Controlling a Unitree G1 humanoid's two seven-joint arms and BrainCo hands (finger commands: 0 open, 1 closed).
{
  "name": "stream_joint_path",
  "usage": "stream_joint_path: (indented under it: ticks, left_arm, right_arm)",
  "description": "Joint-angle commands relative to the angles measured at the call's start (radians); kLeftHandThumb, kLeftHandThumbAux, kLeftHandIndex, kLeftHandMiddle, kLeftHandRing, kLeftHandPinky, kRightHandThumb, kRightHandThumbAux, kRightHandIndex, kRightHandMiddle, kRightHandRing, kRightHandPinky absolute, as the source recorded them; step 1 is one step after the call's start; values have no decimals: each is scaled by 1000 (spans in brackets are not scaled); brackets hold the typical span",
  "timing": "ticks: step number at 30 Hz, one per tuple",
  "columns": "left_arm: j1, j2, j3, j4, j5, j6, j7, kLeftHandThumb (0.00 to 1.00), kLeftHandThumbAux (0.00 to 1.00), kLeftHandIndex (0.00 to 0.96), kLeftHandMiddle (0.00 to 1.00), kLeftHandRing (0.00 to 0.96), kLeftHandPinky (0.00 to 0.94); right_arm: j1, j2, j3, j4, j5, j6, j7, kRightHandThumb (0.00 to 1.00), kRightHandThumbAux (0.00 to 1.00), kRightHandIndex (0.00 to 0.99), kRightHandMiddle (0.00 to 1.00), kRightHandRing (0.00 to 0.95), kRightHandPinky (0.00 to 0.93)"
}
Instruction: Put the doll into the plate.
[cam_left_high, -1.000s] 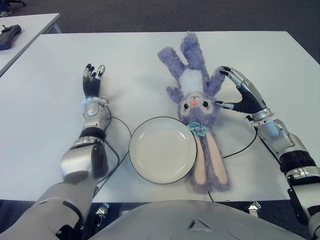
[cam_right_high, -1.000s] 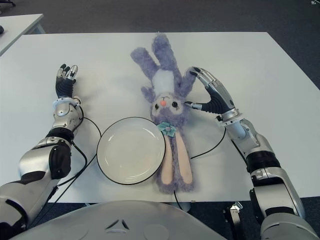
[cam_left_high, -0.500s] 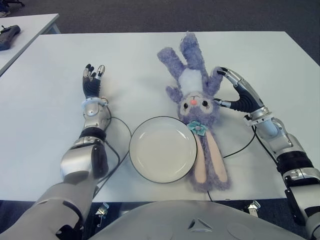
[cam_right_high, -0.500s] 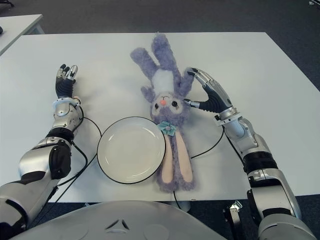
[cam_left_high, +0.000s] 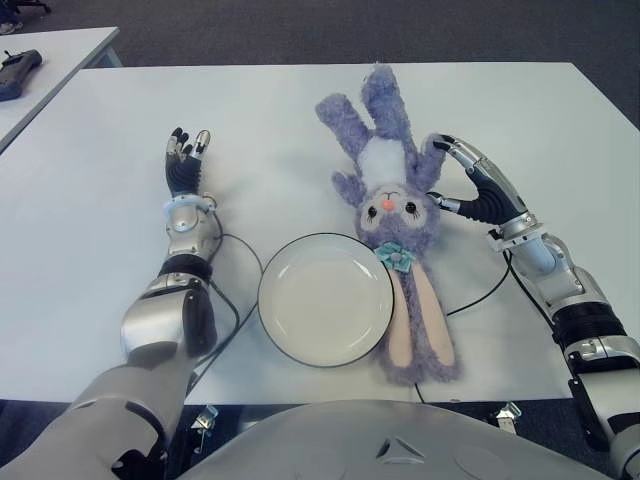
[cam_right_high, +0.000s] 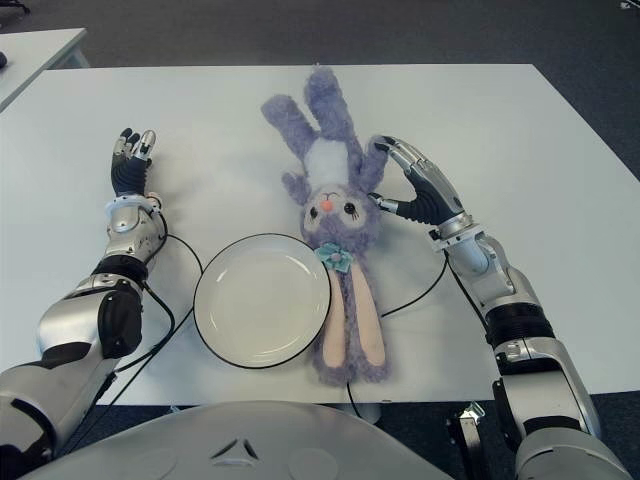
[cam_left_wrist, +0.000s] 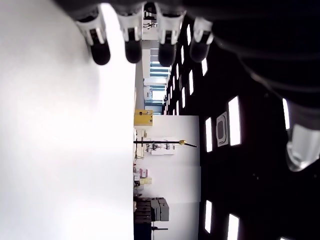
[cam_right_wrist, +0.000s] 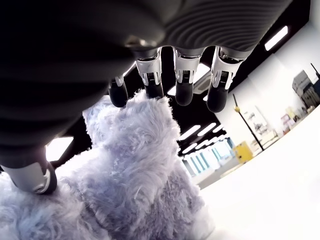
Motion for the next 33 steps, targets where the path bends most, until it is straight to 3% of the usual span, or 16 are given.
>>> stream_joint_path:
  ticks: [1, 8, 15, 21, 33]
  left_arm:
    - [198, -95, 5, 144, -3, 125, -9, 0, 505, 54, 88, 58, 25]
    - [197, -95, 0, 145, 3, 127, -6, 0, 506, 54, 87, 57, 20]
    - [195, -96, -5, 146, 9, 130, 2, 0, 505, 54, 88, 59, 28]
    - [193, -97, -5, 146, 8, 133, 3, 0, 499, 46, 87, 60, 27]
    - [191, -101, -3, 147, 7, 139, 8, 0, 500, 48, 99, 68, 18]
  right_arm:
    - [41, 26, -5, -28, -13, 20, 10, 359, 526, 0, 35, 66, 145]
    - [67, 41, -11, -70, 75, 54, 94, 377, 585, 48, 105, 147, 242]
    - [69, 57, -16, -65, 130, 12, 133, 402, 618, 77, 133, 180, 268]
    - [59, 70, -23, -69, 143, 19, 151, 448, 638, 87, 145, 193, 262]
    - [-25, 113, -40, 33, 110, -20, 108, 399, 633, 89, 147, 194, 259]
